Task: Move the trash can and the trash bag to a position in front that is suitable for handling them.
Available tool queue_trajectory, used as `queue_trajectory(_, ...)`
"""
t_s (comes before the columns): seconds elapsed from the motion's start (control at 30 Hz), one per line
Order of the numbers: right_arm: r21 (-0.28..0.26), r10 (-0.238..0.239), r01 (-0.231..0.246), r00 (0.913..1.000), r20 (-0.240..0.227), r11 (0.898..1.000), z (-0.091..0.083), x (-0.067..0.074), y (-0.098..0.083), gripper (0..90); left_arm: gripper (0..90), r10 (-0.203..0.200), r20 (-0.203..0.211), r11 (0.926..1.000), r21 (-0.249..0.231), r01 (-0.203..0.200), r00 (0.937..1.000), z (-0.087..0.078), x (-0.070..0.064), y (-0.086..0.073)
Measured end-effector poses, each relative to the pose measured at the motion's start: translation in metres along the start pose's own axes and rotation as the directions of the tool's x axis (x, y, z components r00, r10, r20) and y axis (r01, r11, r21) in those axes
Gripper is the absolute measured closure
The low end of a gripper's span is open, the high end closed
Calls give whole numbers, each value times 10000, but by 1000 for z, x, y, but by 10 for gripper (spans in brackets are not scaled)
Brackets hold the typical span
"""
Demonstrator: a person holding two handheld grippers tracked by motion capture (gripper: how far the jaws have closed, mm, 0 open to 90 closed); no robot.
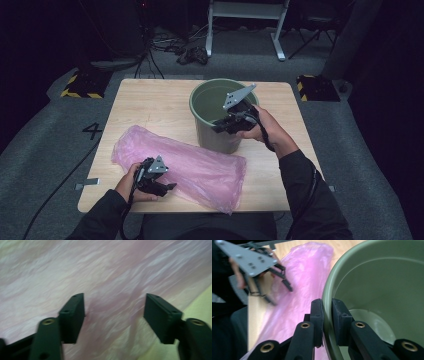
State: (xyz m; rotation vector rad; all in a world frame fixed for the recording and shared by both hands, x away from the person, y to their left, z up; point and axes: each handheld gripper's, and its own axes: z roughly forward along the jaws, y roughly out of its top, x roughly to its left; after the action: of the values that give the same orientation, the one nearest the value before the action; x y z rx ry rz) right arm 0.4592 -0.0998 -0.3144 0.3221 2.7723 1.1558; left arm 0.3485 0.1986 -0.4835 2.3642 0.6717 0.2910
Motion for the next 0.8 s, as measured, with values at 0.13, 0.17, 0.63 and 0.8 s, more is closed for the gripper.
queue_trajectory(0.13,-705,122,-52,9950,990,9975,-9,1,-6,467,205,79,-60,9993,-361,-82,10000,0,-5,5)
queue_trajectory(0.17,-897,136,-19,9915,1292,9960,-15,3,-10,413,200,118,74,9995,-306,-116,9999,2,-7,6)
queue_trajectory(0.63,-2393,1806,-1070,9332,3108,9650,-88,8,-127,338,200,342,769,9994,-79,-337,9964,20,-4,6)
queue_trajectory(0.8,-2754,2695,-1946,9250,2679,9414,-84,10,-173,338,283,237,527,9996,-131,-231,9983,17,-1,5)
